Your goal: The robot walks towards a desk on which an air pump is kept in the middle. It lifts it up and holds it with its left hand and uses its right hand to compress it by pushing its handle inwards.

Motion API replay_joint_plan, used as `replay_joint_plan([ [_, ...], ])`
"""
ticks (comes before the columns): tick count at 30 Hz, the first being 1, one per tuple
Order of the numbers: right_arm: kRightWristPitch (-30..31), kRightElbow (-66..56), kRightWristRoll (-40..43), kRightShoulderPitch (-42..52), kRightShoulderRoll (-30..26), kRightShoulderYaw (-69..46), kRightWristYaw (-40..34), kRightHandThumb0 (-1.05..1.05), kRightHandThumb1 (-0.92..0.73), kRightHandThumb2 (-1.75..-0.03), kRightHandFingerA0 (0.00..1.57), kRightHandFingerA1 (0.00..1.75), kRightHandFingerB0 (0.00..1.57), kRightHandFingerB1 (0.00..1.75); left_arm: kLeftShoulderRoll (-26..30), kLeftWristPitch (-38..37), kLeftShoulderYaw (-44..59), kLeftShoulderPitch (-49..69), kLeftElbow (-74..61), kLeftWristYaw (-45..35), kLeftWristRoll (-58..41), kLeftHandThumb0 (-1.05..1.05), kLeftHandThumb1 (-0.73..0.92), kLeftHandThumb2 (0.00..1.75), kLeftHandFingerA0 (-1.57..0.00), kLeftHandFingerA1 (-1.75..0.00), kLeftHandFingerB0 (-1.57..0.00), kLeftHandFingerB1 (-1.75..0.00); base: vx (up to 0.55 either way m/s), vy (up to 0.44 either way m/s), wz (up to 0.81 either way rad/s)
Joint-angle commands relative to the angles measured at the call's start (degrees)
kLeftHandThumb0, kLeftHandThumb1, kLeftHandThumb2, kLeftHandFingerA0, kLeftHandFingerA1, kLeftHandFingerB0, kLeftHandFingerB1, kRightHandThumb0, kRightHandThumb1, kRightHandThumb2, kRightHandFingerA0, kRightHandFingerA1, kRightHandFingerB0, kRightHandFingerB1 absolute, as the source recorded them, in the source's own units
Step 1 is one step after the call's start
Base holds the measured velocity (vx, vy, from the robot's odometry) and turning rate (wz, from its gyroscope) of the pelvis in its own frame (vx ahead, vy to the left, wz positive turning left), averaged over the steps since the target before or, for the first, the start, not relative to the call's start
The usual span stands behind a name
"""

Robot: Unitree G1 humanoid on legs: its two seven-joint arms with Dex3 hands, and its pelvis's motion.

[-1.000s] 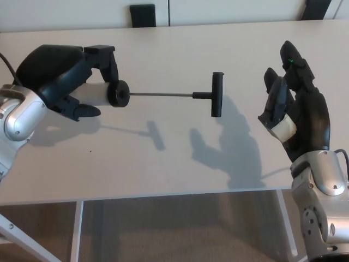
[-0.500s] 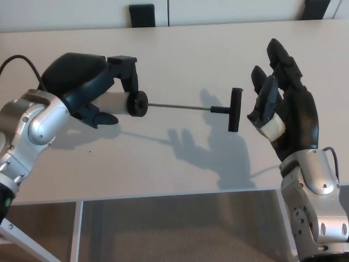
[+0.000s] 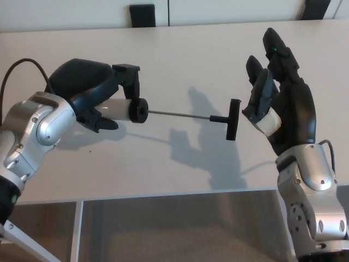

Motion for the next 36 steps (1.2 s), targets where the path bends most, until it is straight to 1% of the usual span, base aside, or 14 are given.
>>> replay_joint_plan([
  [1,1.2,-0.3,1.6,-1.3,-0.1,-0.4,0.2,-0.93,-0.84,-1.16,0.0,0.1,0.0,0.05,0.1,0.8,0.0,-1.0,-0.2,0.1,0.5,-0.07,0.79,0.57,-0.62,-1.72,-0.52,-1.5,0.0,0.0,0.0],
  [4,1.2,0.3,1.3,-1.5,0.0,-0.2,0.1,-0.91,-0.83,-1.16,0.0,0.11,0.0,0.07,-0.1,0.2,0.0,-1.1,-0.4,0.5,0.3,-0.08,0.79,0.58,-0.61,-1.74,-0.51,-1.5,0.0,0.0,0.0],
  [5,1.7,0.5,1.3,-1.6,0.2,-0.1,0.0,-0.83,-0.73,-0.95,0.0,0.04,0.0,0.03,-0.4,0.1,-0.1,-1.2,-0.4,0.9,0.4,-0.03,0.81,0.56,-0.7,-1.74,-0.5,-1.55,0.0,0.0,0.0],
  [9,2.7,1.3,1.6,-1.8,0.6,0.1,0.1,-0.89,-0.83,-1.15,0.0,0.11,0.0,0.08,-0.9,0.0,-0.2,-1.5,-0.8,1.1,0.5,-0.01,0.81,0.56,-0.71,-1.74,-0.52,-1.55,0.0,0.0,0.0],
  [10,2.6,1.7,1.6,-1.8,0.5,0.2,0.2,-0.79,-0.92,-0.71,0.0,0.02,0.0,0.01,-1.1,0.1,-0.2,-1.7,-0.9,0.9,0.6,-0.02,0.8,0.56,-0.71,-1.73,-0.52,-1.55,0.0,0.0,0.0],
  [13,2.4,2.1,1.5,-1.9,0.4,0.2,0.2,-0.79,-0.92,-0.71,0.0,0.02,0.0,0.01,-1.2,0.2,-0.3,-1.8,-0.9,0.8,0.6,-0.02,0.8,0.56,-0.71,-1.73,-0.52,-1.55,0.0,0.0,0.0],
  [15,1.8,2.9,1.3,-1.8,0.6,0.2,0.0,-0.8,-0.92,-0.72,0.0,0.01,0.0,0.0,-1.7,1.0,-0.2,-1.9,-1.2,0.6,0.6,-0.06,0.83,0.57,-0.71,-1.75,-0.49,-1.54,0.0,0.0,0.0],
  [16,1.3,3.5,1.0,-1.8,0.8,0.3,-0.3,-0.84,-0.73,-0.95,0.0,0.03,0.0,0.0,-1.8,1.3,-0.2,-2.0,-1.2,0.4,0.5,-0.03,0.81,0.55,-0.7,-1.75,-0.48,-1.55,0.0,0.0,0.0],
  [19,0.8,4.4,0.8,-1.9,1.2,0.3,-0.9,-0.89,-0.79,-1.14,0.0,0.12,0.0,0.08,-2.2,1.5,-0.1,-2.0,-1.1,0.1,0.3,-0.09,0.8,0.57,-0.61,-1.75,-0.48,-1.56,0.0,0.0,0.0],
  [21,0.8,4.5,0.9,-1.8,1.4,0.2,-0.9,-0.89,-0.79,-1.14,0.0,0.12,0.0,0.08,-2.3,1.6,0.0,-2.0,-1.1,0.1,0.2,-0.09,0.8,0.57,-0.61,-1.75,-0.48,-1.56,0.0,0.0,0.0],
  [22,-0.1,5.7,0.9,-1.9,1.6,0.1,-0.9,-0.84,-0.72,-0.95,0.0,0.04,0.0,0.0,-3.2,1.1,0.3,-1.8,-1.1,1.4,-0.1,0.0,0.8,0.56,-0.73,-1.74,-0.51,-1.55,0.0,0.0,0.0],
  [23,-0.5,6.2,0.9,-2.2,1.6,0.0,-0.9,-0.88,-0.8,-1.15,0.0,0.13,0.0,0.09,-3.6,0.9,0.4,-1.8,-1.1,2.0,-0.3,0.02,0.78,0.55,-0.73,-1.73,-0.5,-1.55,0.0,0.0,0.0],
  [31,-2.1,8.8,0.3,-3.8,2.6,0.3,-1.5,-0.88,-0.81,-1.04,0.0,0.05,0.0,0.0,-6.3,1.4,0.4,-1.8,-2.1,3.2,0.0,0.0,0.76,0.55,-0.77,-1.72,-0.54,-1.55,0.0,0.0,0.0],
  [36,-3.2,9.6,0.2,-4.6,3.1,0.0,-2.2,-0.91,-0.88,-1.2,0.0,0.13,0.0,0.09,-7.4,2.3,0.2,-1.5,-2.6,2.6,0.0,-0.01,0.77,0.55,-0.79,-1.75,-0.53,-1.56,0.0,0.0,0.0],
])
